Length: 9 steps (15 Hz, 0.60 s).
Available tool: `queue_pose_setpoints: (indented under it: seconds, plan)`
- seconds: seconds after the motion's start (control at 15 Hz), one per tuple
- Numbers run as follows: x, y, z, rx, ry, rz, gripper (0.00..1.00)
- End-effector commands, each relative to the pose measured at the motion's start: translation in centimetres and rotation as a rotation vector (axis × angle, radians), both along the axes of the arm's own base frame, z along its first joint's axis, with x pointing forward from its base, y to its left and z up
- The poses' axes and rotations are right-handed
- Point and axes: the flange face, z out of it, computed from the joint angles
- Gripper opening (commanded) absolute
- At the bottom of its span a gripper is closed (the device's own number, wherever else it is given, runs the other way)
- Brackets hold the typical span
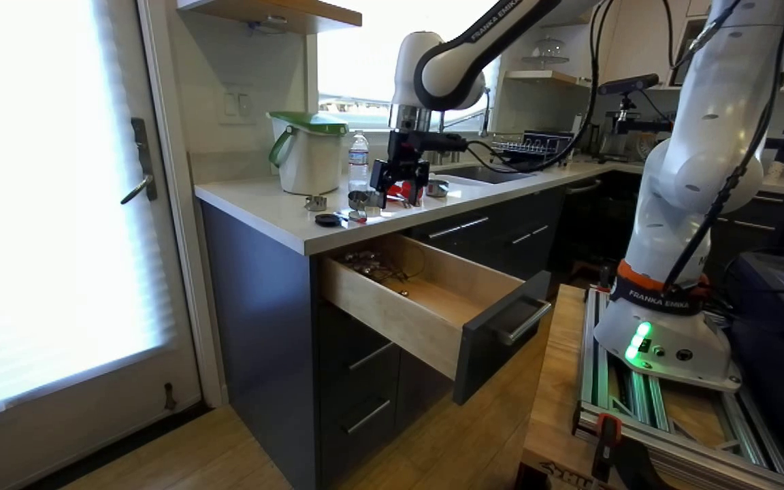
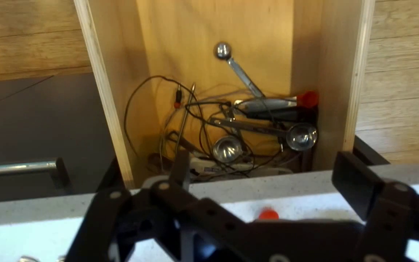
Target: Remove the spoon from the open drawer and put it on the cupboard
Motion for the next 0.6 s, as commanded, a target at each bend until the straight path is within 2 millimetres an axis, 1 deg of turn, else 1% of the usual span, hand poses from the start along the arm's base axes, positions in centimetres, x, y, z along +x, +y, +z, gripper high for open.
queue_pose_setpoints:
  seconds: [0.0, 0.07, 0.27, 0.33, 0.4, 0.53]
  plan:
    - [-7.3, -0.4, 0.7, 0.030, -0.075, 0.038, 1.00]
    - [-9.0, -0.6, 0.7, 0.037, -0.089, 0.050, 1.00]
    - [-12.8, -1.6, 1.0, 0.064, -0.151, 0.076, 1.00]
    - [-9.3, -0.7, 0.8, 0.049, -0.091, 0.059, 1.00]
    - [-10.1, -0.9, 0.9, 0.049, -0.101, 0.061, 1.00]
    - [-10.1, -0.8, 1.4, 0.046, -0.114, 0.063, 1.00]
